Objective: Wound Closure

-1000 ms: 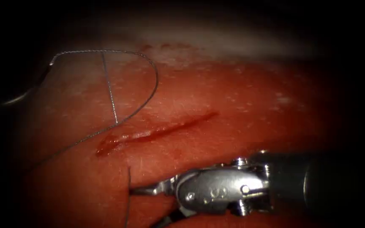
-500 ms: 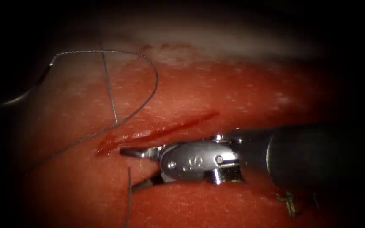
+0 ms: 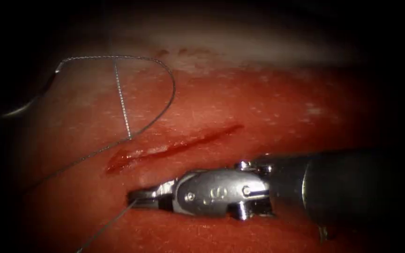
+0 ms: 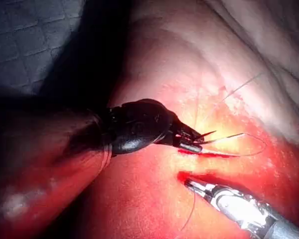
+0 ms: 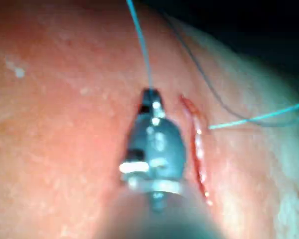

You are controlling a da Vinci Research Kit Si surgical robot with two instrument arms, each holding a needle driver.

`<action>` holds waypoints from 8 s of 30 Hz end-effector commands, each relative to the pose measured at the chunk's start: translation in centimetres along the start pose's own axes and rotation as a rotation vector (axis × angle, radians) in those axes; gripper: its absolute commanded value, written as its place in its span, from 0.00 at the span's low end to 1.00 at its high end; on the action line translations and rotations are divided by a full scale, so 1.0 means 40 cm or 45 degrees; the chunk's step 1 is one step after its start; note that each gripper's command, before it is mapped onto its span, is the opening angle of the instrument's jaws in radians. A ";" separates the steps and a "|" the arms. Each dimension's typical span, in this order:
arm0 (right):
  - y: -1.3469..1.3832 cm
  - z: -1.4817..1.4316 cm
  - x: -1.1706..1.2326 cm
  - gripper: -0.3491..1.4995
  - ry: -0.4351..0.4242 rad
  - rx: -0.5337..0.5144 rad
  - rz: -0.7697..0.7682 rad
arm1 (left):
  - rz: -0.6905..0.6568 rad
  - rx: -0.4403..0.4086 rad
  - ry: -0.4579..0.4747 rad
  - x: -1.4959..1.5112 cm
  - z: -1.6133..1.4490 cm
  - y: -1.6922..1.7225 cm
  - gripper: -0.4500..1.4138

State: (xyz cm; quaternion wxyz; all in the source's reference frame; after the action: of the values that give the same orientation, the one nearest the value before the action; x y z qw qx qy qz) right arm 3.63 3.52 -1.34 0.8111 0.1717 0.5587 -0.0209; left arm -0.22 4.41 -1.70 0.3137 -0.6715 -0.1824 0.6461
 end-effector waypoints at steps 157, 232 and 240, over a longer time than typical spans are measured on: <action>0.0394 0.0114 -0.0132 0.44 0.202 -0.614 1.069 | -0.085 0.152 -0.367 -0.0336 0.0052 -0.0227 0.53; 0.0324 -0.0230 0.0027 0.93 0.365 -0.765 0.817 | 0.772 -0.002 -0.494 -0.0572 0.0416 0.0026 0.53; 0.0320 -0.0221 0.0014 0.92 0.366 -0.760 0.808 | 0.761 -0.009 -0.485 -0.0561 0.0459 0.0069 0.54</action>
State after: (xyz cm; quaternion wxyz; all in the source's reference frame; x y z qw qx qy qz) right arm 3.08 5.03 -1.39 0.7060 0.0929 0.5666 0.4146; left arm -2.26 3.16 -0.24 0.0686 -0.5652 -0.0307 0.8216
